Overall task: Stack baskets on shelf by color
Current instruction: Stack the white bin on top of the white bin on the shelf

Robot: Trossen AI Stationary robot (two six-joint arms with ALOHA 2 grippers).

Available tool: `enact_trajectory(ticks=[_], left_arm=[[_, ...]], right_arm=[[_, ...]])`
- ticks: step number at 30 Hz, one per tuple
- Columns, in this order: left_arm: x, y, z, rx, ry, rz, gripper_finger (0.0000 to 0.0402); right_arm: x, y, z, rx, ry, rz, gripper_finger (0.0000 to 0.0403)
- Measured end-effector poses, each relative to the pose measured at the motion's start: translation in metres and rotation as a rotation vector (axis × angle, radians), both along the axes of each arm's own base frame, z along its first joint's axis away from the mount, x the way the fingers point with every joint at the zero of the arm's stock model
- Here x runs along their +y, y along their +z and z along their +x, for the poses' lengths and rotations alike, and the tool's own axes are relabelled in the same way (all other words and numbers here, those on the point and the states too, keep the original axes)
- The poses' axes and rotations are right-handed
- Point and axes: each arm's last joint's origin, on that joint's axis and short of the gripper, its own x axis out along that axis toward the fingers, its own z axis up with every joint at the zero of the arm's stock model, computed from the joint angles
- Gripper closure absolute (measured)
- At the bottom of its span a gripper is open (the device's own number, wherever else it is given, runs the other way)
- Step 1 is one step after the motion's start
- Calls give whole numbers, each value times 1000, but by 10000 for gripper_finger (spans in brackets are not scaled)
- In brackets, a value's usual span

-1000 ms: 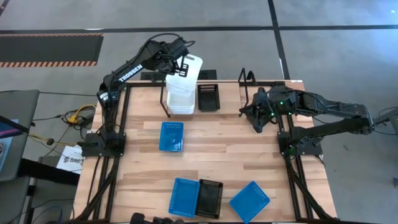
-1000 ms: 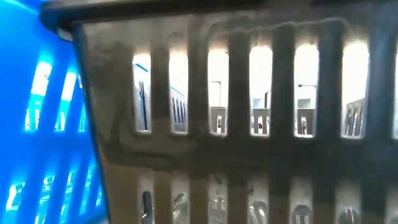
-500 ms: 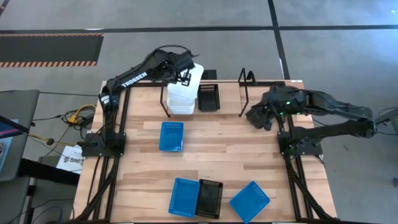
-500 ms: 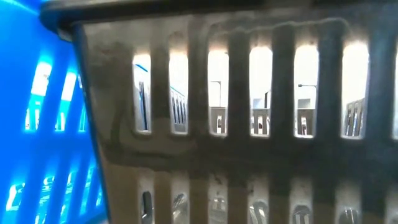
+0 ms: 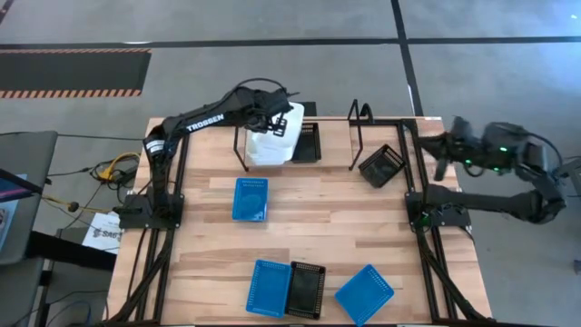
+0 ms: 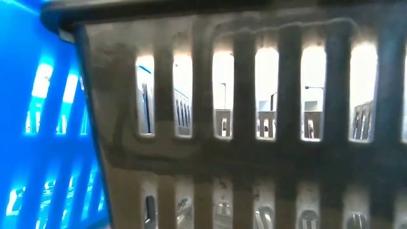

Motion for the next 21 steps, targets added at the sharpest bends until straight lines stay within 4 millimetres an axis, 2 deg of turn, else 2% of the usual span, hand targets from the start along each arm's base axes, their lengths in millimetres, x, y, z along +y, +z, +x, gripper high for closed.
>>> enact_trajectory(ticks=[5,8,14,21], left_arm=[[-1,13,-10,-24,55,35,401],[-8,21,-12,-67,115,72,401],[-29,25,-8,-127,268,140,401],[-47,18,-11,-91,390,185,401]], right_arm=[[9,-4,-29,-88,-11,-12,402],[13,-6,-40,-111,3,-53,402],[14,-7,-48,-108,57,-96,402],[13,3,-58,-52,143,-145,402]])
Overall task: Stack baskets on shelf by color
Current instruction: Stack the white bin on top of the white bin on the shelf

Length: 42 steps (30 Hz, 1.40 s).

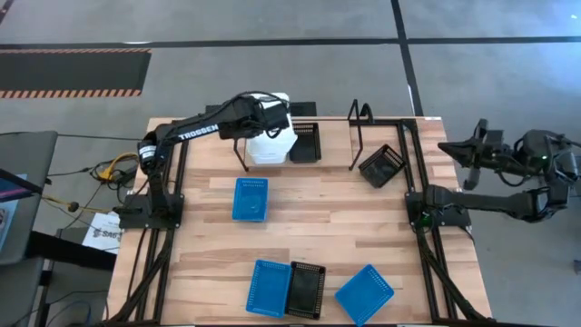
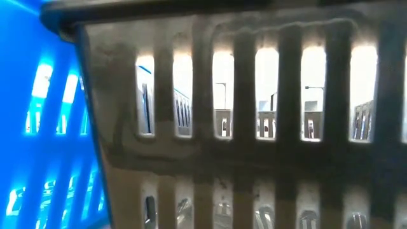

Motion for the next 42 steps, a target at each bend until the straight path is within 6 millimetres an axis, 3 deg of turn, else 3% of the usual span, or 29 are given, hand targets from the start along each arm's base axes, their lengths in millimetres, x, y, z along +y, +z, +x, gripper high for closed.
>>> enact_trajectory(ticks=[12,20,26,36,42], left_arm=[[19,0,-4,-9,21,21,401],[36,0,-9,4,-26,-9,401],[36,-1,-11,24,-31,-25,401],[34,-47,-9,59,-47,-152,401],[33,-61,-9,57,-53,-164,402]], right_arm=[[-5,13,-22,-50,126,-14,402],[-11,11,-22,-28,67,-6,401],[-12,11,-23,-33,34,2,401],[-14,11,-23,-42,-42,0,401],[-15,11,-23,-49,-59,15,401]])
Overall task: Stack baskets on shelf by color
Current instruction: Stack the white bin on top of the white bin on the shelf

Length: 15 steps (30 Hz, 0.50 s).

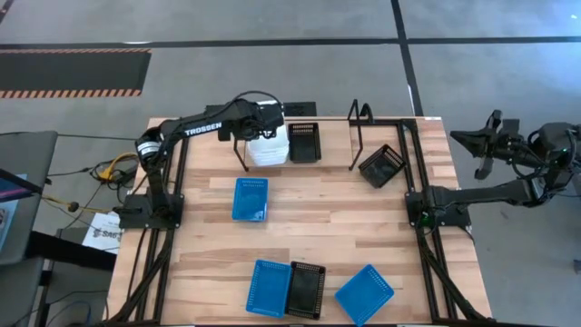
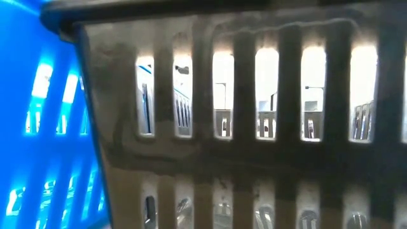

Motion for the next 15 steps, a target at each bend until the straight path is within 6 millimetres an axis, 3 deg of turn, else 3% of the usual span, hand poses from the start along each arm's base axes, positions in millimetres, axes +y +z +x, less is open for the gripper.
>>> enact_trajectory(ticks=[8,15], left_arm=[[-3,0,2,50,-70,27,396],[-3,6,4,51,-128,15,348]], right_arm=[[0,0,0,-9,-3,21,401],[0,0,0,-9,-3,21,401]])
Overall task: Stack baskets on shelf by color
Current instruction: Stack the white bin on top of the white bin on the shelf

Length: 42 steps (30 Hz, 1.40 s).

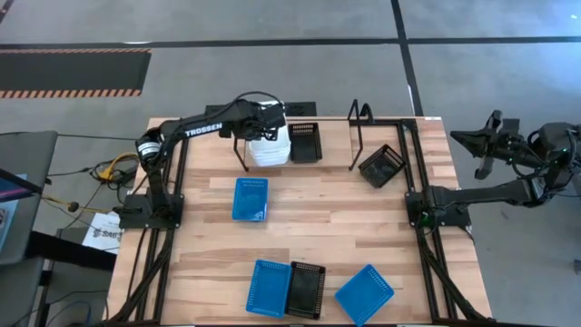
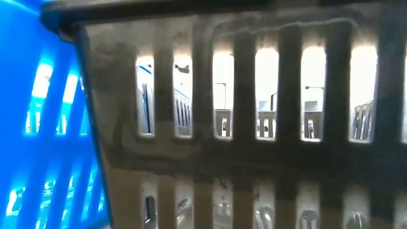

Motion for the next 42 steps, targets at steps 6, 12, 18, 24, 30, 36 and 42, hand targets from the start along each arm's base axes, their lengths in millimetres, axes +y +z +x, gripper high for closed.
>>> enact_trajectory(ticks=[6,12,18,24,30,36,42], left_arm=[[1,14,2,-9,-35,17,298],[-1,46,2,-34,-37,77,264],[-11,83,5,-68,-82,202,255],[-23,98,11,-94,-120,286,258],[-23,83,17,-90,-174,222,327],[-25,61,21,-69,-194,161,393],[-23,28,28,-82,-204,121,400]], right_arm=[[0,0,0,0,0,0,401],[0,0,0,1,0,0,401],[0,0,0,1,0,0,401],[0,0,0,1,0,1,401],[-1,0,0,2,-23,-3,401],[-1,0,0,2,-24,-3,401],[-1,0,0,2,-25,-3,401]])
